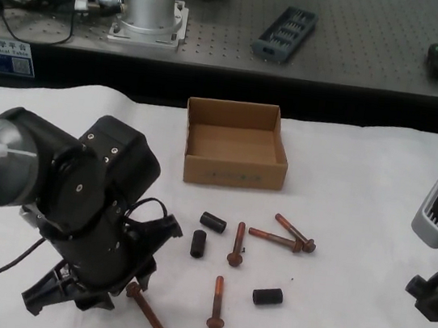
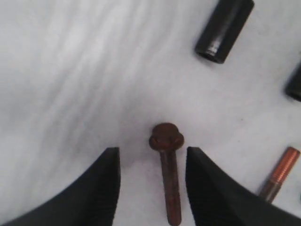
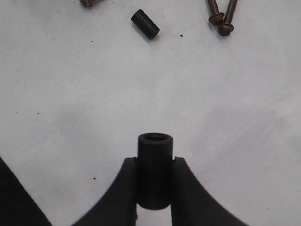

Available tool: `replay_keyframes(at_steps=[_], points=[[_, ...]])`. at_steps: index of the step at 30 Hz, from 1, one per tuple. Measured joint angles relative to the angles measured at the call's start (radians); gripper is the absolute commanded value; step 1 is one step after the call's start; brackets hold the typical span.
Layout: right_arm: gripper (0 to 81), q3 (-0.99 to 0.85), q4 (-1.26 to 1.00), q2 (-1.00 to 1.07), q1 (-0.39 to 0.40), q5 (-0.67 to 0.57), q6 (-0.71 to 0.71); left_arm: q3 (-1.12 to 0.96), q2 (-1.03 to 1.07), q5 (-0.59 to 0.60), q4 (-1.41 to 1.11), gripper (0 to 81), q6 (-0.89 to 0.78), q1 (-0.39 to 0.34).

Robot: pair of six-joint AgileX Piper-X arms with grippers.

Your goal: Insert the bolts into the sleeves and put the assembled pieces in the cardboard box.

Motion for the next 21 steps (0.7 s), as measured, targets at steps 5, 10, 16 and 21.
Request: replay_keyframes(at_steps=[5, 10, 16, 21], points=[[2.9, 0.0, 0.0, 0.0, 0.0, 0.0, 0.0, 0.0, 0.0, -0.026, 0.0, 32.7, -0.094, 0.0], [2.9, 0.0, 0.0, 0.0, 0.0, 0.0, 0.0, 0.0, 0.0, -0.036, 0.0, 32.7, -0.128, -0.046], [2.9, 0.0, 0.002, 0.0, 0.0, 0.0, 0.0, 0.0, 0.0, -0.108, -0.036, 32.7, -0.148, -0.083], [2.9, 0.0, 0.004, 0.0, 0.0, 0.0, 0.0, 0.04, 0.0, -0.16, -0.1, 32.7, -0.15, -0.084]])
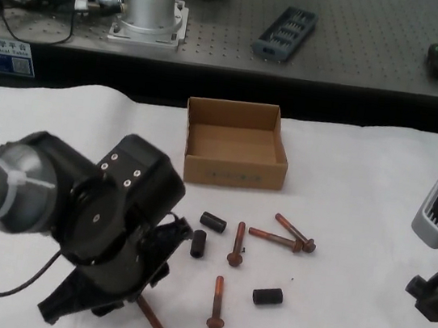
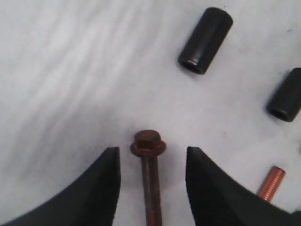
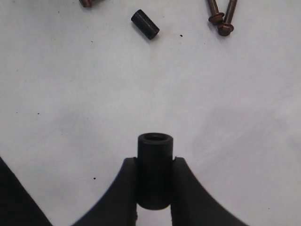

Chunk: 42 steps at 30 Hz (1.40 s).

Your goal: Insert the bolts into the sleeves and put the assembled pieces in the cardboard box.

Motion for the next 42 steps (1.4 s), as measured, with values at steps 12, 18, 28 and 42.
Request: replay_keyframes(at_steps=[12, 18, 28, 42], points=[[2.9, 0.0, -0.002, 0.0, 0.0, 0.0, 0.0, 0.044, 0.003, 0.013, -0.041, 32.7, -0.048, 0.0], [2.9, 0.0, -0.004, 0.0, 0.0, 0.0, 0.0, 0.042, 0.027, 0.083, -0.113, 32.7, -0.094, 0.0], [2.9, 0.0, -0.007, 0.0, 0.0, 0.0, 0.0, 0.036, 0.044, 0.083, -0.126, 10.4, -0.138, 0.0], [2.9, 0.0, -0.007, 0.0, 0.0, 0.0, 0.0, 0.036, 0.052, 0.139, -0.14, 0.7, -0.03, 0.01]])
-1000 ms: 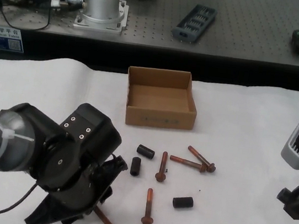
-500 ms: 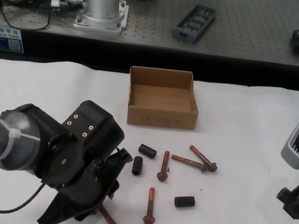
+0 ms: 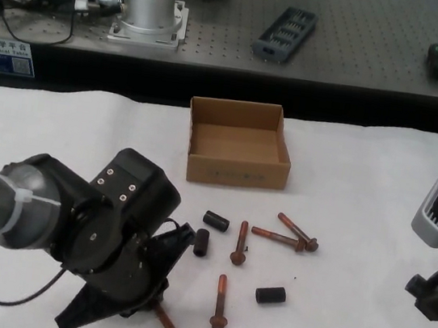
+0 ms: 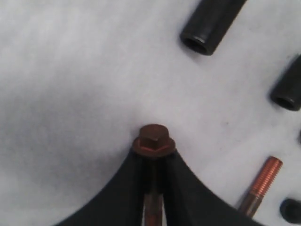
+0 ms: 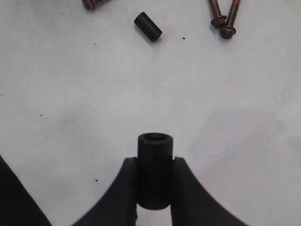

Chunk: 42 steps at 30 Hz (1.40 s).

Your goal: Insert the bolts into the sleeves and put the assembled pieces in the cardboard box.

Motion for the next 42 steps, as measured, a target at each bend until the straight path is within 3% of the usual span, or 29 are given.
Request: replay_keyframes(at_steps=[9, 13, 15, 17, 27, 34, 42], points=[[2.9, 0.0, 0.0, 0.0, 0.0, -0.012, 0.0, 0.012, -0.062, 0.098, -0.01, 0.7, 0.438, 0.087], [2.9, 0.0, -0.022, 0.0, 0.0, -0.135, 0.069, 0.011, -0.179, 0.109, -0.01, 0.7, 0.565, 0.143], [2.9, 0.0, -0.119, 0.0, 0.019, -0.243, 0.199, 0.011, -0.247, 0.136, -0.017, 0.7, 0.611, 0.172], [2.9, 0.0, -0.168, 0.0, 0.036, -0.264, 0.238, 0.011, -0.305, 0.179, -0.033, 0.7, 0.655, 0.198], [2.9, 0.0, -0.678, 0.15, 0.275, -0.343, 0.587, 0.011, -0.517, 0.425, -0.317, 0.7, 0.732, 0.271], [2.9, 0.0, -0.865, 0.216, 0.301, -0.356, 0.766, 0.011, -0.558, 0.508, -0.383, 0.7, 0.736, 0.278], [2.9, 0.0, -0.938, 0.222, 0.301, -0.365, 0.827, 0.011, -0.558, 0.558, -0.383, 0.7, 0.736, 0.278]])
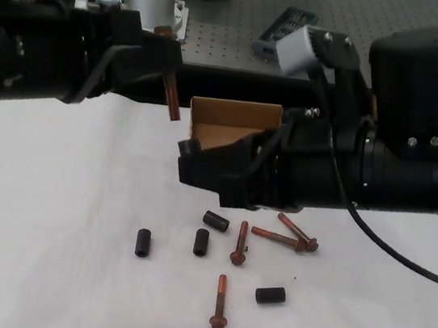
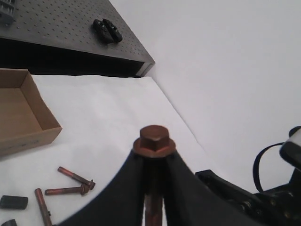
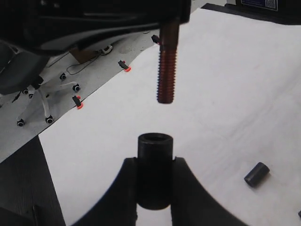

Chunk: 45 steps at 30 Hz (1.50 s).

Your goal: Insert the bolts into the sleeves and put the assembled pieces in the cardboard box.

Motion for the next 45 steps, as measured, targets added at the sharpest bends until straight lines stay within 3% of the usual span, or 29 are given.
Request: replay_keyframes(at_steps=[45], points=[[2.9, 0.0, -0.061, 0.0, 0.0, 0.007, 0.012, 0.0, 0.0, 0.093, -0.006, 0.7, -0.075, 0.0]])
